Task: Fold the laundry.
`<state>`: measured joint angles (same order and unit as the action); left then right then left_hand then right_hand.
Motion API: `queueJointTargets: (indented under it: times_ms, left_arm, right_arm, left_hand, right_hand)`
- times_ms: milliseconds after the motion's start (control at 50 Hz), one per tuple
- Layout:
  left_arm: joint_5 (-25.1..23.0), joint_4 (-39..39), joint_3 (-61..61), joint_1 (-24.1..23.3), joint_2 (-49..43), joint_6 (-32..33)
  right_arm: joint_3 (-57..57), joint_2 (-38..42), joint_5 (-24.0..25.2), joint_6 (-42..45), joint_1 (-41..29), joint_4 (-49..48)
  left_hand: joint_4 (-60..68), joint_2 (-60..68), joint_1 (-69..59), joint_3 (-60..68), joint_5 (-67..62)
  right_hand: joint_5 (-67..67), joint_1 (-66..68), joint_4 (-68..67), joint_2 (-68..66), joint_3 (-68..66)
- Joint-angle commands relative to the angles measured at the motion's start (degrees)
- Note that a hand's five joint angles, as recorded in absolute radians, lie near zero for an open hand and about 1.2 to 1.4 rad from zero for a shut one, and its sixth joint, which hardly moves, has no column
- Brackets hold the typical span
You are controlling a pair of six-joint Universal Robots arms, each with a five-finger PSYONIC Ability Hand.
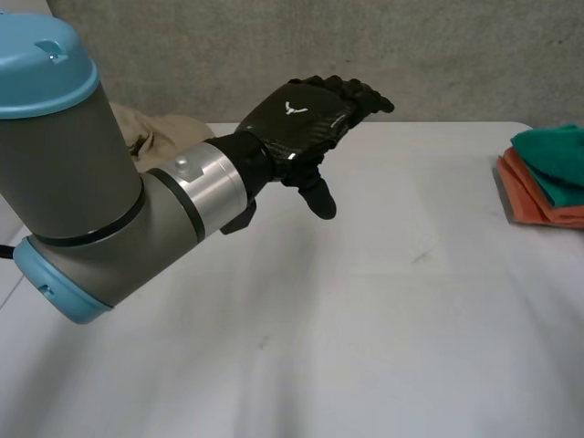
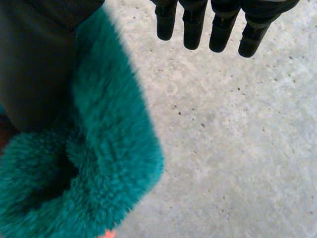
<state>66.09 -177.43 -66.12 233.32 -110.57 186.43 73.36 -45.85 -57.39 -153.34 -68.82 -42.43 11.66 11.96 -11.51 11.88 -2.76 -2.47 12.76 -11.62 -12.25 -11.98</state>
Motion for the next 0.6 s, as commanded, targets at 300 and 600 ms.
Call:
queueJointTargets:
  times_ms: [300,600]
  left_arm:
    - [0.1,-1.3,3.4,-1.9,2.5,-0.3]
    - [15.1,-2.1,13.2,21.3,-0.6,8.5]
  right_arm:
    - [-6.6,-18.7,-22.2,14.3,5.7,29.3]
    - [17.4,-34.4,-6.8,8.5,-23.0,13.9]
  left_hand:
    - [-1.4,-1.7,1.3,-1.7,2.5]
    - [-1.1,-1.4,1.0,-1.3,2.2]
  right_hand:
    - [2.5,-2.8,1.6,2.3,2.0]
    - [2.5,-2.8,1.6,2.3,2.0]
